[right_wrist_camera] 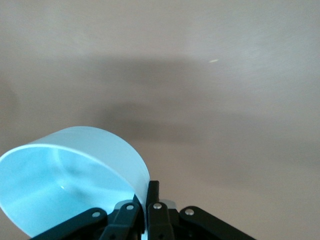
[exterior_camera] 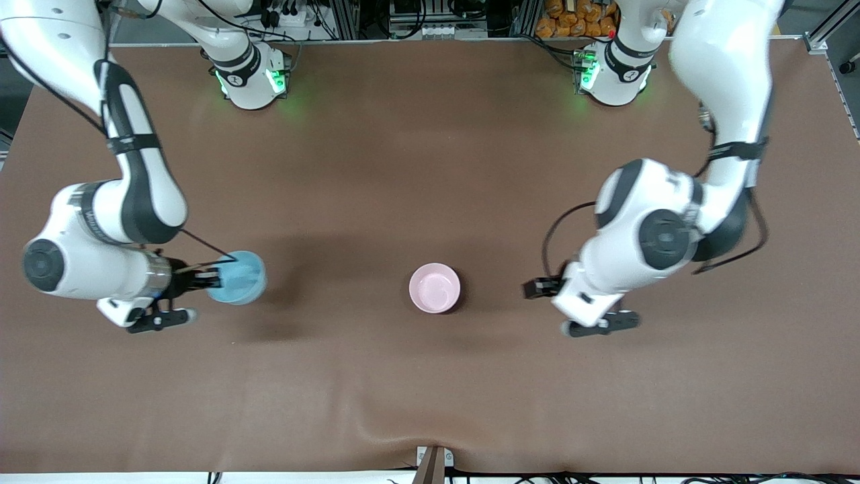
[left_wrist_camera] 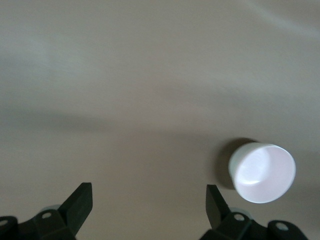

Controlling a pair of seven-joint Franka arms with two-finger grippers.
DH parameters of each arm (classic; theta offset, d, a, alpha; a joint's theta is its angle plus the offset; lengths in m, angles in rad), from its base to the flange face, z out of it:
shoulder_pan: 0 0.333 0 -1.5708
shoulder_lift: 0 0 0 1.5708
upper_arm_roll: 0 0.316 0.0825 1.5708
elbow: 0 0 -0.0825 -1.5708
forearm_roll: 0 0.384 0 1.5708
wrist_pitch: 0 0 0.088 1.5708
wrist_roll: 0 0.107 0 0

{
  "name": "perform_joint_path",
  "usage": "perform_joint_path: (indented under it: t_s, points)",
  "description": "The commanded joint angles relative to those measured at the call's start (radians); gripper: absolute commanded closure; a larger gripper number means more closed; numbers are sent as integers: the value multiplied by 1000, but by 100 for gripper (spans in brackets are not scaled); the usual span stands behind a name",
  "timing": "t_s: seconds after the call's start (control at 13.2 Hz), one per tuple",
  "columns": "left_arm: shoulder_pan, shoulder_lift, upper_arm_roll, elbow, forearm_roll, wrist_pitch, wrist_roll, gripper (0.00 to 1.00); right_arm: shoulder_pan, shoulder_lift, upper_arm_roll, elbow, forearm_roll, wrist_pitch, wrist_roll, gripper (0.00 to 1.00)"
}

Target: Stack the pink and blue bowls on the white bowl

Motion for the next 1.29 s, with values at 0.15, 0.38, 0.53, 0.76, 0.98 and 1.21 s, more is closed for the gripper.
perform_joint_path:
  t_s: [0.15, 0.38, 0.53, 0.76, 0.98, 1.21]
  points:
    - [139, -83, -6, -26, 25, -73, 181, 0, 177, 52, -8, 82, 50, 20, 375, 100]
    - [173, -120, -5, -26, 27, -125, 235, 0, 326, 112, -8, 104, 47, 145, 671, 100]
    - [192, -168, -3, -38, 25, -158, 271, 0, 364, 150, -6, 150, 52, 165, 772, 100]
    - [185, -351, 83, -177, 10, -199, 418, 0, 442, 219, -6, 215, 50, 182, 862, 100]
    - [183, -528, 150, -291, -30, -294, 496, 0, 472, 276, -5, 296, 53, 187, 993, 100]
    - [174, -704, 178, -385, -33, -363, 505, 0, 489, 305, -5, 299, 212, 260, 1057, 100]
